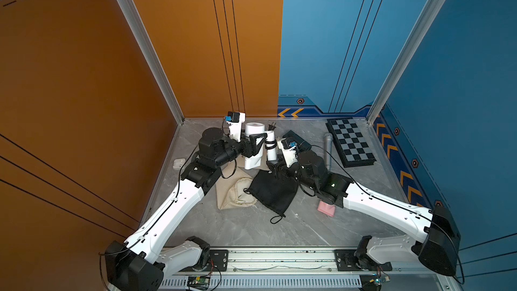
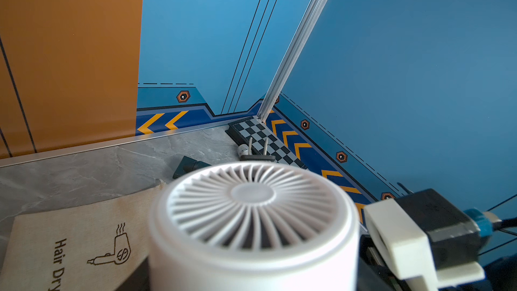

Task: Pack away hair dryers
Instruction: Fold the hair dryer.

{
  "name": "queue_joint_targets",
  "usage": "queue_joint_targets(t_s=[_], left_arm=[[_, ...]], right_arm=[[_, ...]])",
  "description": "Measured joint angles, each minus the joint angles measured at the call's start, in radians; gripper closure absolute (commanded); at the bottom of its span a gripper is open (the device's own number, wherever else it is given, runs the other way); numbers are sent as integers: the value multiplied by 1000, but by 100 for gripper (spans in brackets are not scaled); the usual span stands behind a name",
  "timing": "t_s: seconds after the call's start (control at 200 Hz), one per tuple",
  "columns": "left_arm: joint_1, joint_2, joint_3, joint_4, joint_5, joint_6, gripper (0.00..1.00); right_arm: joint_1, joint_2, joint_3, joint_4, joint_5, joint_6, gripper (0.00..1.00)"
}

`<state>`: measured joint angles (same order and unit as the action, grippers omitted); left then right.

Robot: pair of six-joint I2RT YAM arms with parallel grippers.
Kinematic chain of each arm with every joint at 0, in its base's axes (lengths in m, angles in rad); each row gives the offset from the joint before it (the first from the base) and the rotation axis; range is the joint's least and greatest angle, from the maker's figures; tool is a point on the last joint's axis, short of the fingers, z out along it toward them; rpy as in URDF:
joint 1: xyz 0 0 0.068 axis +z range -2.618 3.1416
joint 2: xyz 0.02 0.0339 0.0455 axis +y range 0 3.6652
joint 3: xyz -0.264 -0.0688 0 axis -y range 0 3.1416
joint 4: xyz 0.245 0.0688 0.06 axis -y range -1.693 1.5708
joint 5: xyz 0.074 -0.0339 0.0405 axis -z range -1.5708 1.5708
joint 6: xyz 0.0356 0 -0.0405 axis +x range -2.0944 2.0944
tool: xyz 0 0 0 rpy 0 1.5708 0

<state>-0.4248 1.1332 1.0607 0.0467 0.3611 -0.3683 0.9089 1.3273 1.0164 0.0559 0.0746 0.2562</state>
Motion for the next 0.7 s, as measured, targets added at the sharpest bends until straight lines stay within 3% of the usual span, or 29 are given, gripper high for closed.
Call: queue_joint_targets(t_s=[0.28, 0.701], left_arm=[[-2, 0, 0, 3, -2, -9, 73], [-21, -15, -3, 64, -17, -27, 76]], right_arm=[[0, 51, 7, 42, 20, 31, 65], [109, 51, 7, 121, 282, 113, 71]])
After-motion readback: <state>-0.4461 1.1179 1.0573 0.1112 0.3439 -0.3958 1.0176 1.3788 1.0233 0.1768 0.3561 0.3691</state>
